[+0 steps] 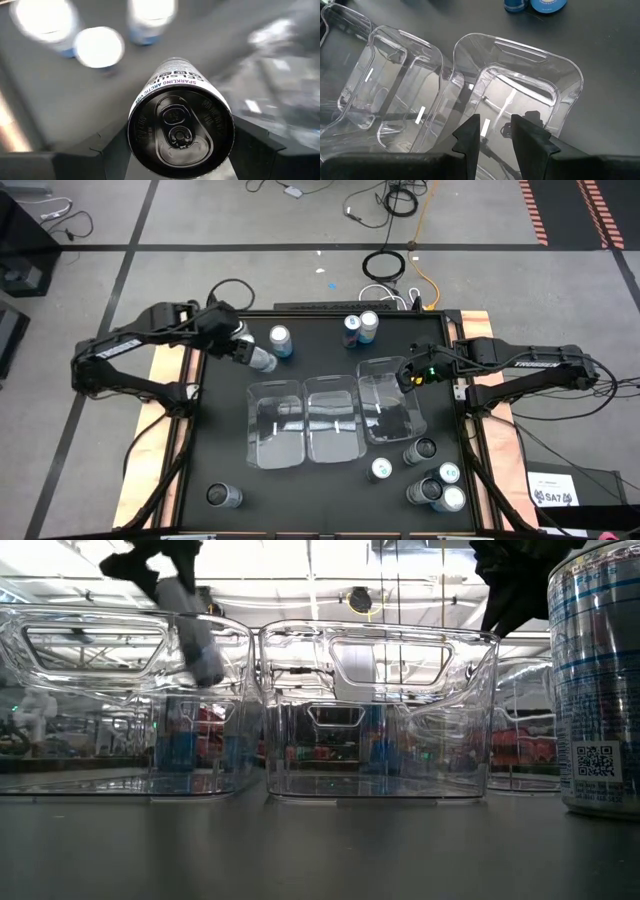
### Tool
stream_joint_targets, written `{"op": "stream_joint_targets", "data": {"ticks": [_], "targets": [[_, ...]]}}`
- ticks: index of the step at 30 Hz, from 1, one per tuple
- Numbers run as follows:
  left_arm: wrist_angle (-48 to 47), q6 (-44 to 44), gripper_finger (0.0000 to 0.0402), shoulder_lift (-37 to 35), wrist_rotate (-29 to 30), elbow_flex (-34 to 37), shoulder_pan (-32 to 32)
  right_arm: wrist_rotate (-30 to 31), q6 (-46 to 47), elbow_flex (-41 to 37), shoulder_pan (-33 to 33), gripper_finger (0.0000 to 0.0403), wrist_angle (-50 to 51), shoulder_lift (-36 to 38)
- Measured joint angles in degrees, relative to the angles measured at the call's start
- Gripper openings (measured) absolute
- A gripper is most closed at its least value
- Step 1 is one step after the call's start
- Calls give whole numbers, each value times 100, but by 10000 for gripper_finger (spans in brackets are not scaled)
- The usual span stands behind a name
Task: Sort soda cans
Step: Put the top left white soda can into the left transparent bin
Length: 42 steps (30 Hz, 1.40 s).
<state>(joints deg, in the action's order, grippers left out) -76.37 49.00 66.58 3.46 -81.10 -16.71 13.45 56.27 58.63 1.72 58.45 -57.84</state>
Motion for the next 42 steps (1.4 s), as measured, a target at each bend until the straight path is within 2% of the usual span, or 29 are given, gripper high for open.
{"op": "stream_joint_targets", "data": {"ticks": [8, 17, 23, 26, 31, 36, 42], "targets": [[545, -19, 272, 2, -482, -2, 768, 2, 1, 0, 0, 102, -182, 0], [203, 422, 272, 311, -581, -4, 1465, 2, -14, 0, 1, 102, -373, 0], [-621, 1086, 272, 706, -394, 339, 1667, 2, -18, 0, 1, 102, -412, 0], [-454, 1345, 272, 880, -192, 686, 1725, 2, -18, 0, 2, 102, -441, 0], [87, 1571, 272, 1151, -185, 1139, 1727, -1, -4, 0, 2, 102, -521, 0], [126, 1671, 273, 1508, -111, 1185, 1727, -4, -2, 0, 2, 102, -626, 0], [151, 1676, 297, 1680, -130, 1178, 1727, -4, -2, 0, 2, 102, -686, -2]]}}
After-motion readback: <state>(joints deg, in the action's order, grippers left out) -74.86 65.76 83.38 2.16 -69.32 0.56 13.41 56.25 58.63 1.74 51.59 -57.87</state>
